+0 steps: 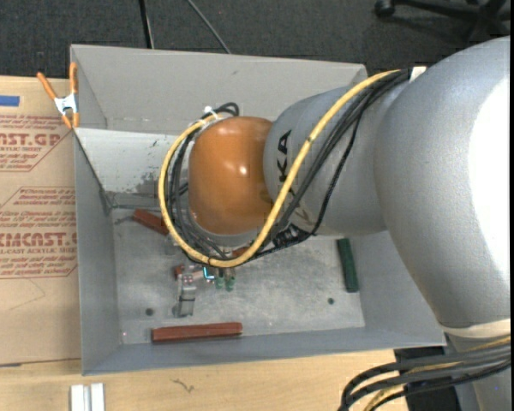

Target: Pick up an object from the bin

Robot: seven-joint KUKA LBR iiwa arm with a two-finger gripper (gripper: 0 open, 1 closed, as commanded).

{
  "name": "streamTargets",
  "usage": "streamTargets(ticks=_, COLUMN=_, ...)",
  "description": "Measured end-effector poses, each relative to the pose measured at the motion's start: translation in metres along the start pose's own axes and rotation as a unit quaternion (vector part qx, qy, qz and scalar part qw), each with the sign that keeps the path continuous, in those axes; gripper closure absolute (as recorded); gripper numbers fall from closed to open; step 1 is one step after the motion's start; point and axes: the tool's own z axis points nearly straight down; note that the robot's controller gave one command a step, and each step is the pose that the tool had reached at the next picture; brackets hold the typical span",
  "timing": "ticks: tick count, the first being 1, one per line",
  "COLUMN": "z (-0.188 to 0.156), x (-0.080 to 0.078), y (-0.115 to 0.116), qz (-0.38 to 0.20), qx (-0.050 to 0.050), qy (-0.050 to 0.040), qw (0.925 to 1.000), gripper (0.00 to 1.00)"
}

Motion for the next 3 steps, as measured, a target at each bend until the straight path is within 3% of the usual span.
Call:
streamTargets(ticks=1, z=0.054, x=-0.035, y=-0.073, qz=-0.135, qx=0.002, qy=-0.0026, qw=0.9909, gripper=0.0)
streamTargets(ticks=2, z=0.052, x=-0.035, y=-0.07, qz=-0.136, qx=0.0, qy=-0.0043, qw=0.9906, gripper=1.0)
streamTargets(ticks=3, z=-0.065, x=-0.066, y=-0.07, qz=-0.155, qx=0.0, qy=-0.0089, qw=0.9878, gripper=1.0)
